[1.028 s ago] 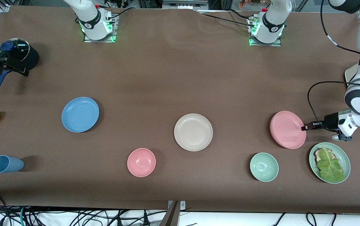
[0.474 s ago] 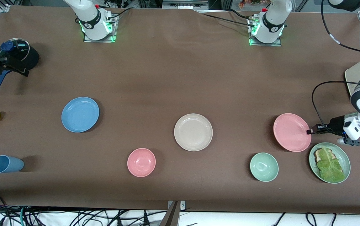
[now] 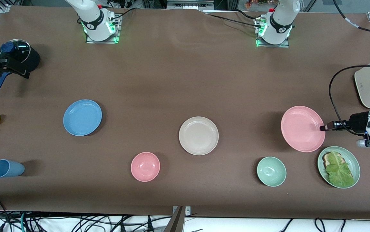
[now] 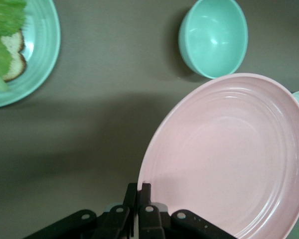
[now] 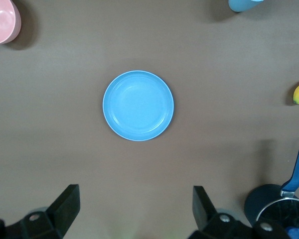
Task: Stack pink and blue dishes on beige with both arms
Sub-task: 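Carry the pink plate with the left gripper onto the beige plate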
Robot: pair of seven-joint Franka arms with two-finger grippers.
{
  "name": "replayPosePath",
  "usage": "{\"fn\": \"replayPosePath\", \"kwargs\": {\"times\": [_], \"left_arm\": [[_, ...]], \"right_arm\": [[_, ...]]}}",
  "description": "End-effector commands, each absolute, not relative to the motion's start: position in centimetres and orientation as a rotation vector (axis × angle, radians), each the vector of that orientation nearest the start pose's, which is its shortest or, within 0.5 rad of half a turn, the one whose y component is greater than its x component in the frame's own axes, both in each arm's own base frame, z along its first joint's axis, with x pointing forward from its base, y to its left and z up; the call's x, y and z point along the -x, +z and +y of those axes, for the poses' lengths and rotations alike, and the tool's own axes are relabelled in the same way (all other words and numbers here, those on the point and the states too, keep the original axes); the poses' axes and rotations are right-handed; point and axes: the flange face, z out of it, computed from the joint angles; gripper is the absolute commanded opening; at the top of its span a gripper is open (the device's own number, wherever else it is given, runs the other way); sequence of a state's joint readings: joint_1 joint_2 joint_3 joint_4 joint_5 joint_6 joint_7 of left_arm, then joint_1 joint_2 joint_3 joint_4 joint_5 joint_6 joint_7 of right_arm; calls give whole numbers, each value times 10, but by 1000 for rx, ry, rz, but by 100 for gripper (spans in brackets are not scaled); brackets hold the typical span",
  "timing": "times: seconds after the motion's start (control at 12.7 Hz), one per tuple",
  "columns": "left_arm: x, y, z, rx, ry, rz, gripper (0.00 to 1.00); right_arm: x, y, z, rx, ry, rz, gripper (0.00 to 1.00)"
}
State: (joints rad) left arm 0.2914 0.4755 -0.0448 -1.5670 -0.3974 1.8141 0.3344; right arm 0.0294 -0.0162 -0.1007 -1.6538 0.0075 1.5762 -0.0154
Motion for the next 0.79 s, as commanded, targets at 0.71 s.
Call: {"fn": "replayPosePath", "kwargs": {"times": [0.71], "left_arm": [[-680, 372, -119, 3442, 144, -191, 0]], "right_arm": [[-545, 598, -40, 3108, 95, 75, 100]]}}
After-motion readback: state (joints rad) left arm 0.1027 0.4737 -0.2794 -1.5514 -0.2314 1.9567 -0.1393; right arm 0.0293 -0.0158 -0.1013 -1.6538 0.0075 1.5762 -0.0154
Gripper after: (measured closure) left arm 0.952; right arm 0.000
